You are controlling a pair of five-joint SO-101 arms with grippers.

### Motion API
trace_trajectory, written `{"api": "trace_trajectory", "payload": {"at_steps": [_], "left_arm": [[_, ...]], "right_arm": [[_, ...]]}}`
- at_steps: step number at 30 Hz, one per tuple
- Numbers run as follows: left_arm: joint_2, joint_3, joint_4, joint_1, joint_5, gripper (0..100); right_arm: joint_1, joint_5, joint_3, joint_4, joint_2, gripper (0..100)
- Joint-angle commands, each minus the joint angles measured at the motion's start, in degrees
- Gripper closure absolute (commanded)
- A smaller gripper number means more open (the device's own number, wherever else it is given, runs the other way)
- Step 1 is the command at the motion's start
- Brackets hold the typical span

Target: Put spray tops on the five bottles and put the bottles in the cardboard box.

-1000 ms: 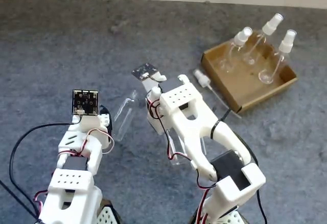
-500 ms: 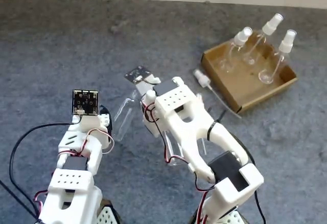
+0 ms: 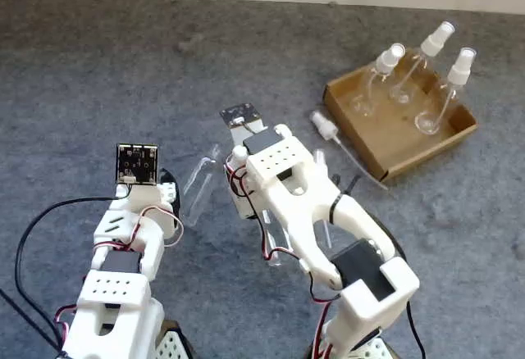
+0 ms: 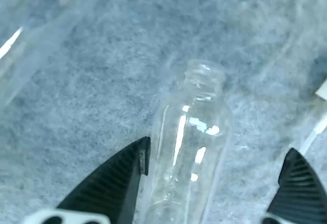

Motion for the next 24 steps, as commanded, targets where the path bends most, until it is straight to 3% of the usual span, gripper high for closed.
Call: {"api": "trace_trajectory", "payload": {"at_steps": [1, 8, 16, 24], "left_arm": [[-0.6, -3.8, -1.0, 1.1, -0.5, 99], [-0.6, -3.8, -1.0, 1.2, -0.5, 99], [-0.6, -3.8, -1.0, 1.2, -0.5, 99], [-0.6, -3.8, -1.0, 1.2, -0.5, 99]], "right_arm": [[-0.4, -0.8, -2.9, -1.2, 2.8, 64.5], [-0.3, -0.5, -3.0, -1.4, 5.3, 64.9], [1.7, -0.4, -3.2, -1.7, 5.1, 83.2], [3.0, -0.4, -10.5, 8.6, -1.8, 84.2]]}}
